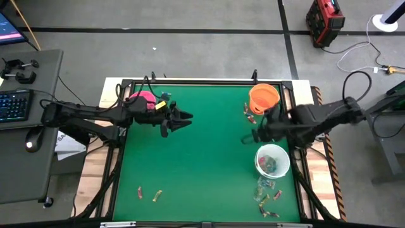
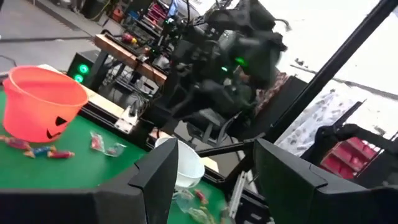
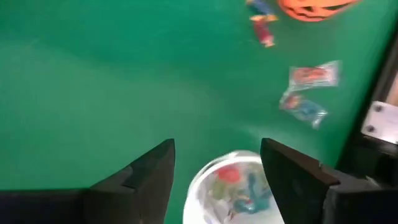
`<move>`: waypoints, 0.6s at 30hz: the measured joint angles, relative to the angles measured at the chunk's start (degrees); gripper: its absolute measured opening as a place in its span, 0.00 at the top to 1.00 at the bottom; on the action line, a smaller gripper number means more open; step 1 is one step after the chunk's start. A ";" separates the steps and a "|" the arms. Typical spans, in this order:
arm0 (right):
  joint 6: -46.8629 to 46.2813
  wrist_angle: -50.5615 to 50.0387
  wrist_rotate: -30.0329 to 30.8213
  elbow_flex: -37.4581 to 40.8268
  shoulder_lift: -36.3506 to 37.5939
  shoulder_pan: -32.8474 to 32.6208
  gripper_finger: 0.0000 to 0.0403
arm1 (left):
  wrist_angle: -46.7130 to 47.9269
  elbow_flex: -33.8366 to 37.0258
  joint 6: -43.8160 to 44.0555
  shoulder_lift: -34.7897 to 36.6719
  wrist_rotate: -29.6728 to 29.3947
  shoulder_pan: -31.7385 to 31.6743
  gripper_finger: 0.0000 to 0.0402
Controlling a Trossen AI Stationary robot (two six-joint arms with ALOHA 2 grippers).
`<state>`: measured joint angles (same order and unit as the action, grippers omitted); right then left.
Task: Sort candy by brand, put in halloween buckets
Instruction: Put the orange gummy into the white bucket
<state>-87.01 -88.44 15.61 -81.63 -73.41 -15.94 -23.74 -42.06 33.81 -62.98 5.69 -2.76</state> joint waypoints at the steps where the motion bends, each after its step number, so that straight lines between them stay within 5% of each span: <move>1: 1.10 -0.38 -0.99 0.46 0.00 2.03 0.43 | 0.07 0.00 -0.89 0.00 -0.02 0.00 0.51; 10: 5.21 -0.38 -6.44 6.42 0.00 13.98 0.44 | 7.40 -0.02 -4.17 0.00 -0.30 0.00 0.51; 18: 1.59 8.83 -10.02 19.29 -0.04 19.74 0.44 | 15.35 -0.02 -9.94 0.00 -1.35 0.00 0.51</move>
<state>-85.43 -79.61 5.58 -62.34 -73.45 3.80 -8.40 -42.09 23.87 -62.98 4.34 -2.76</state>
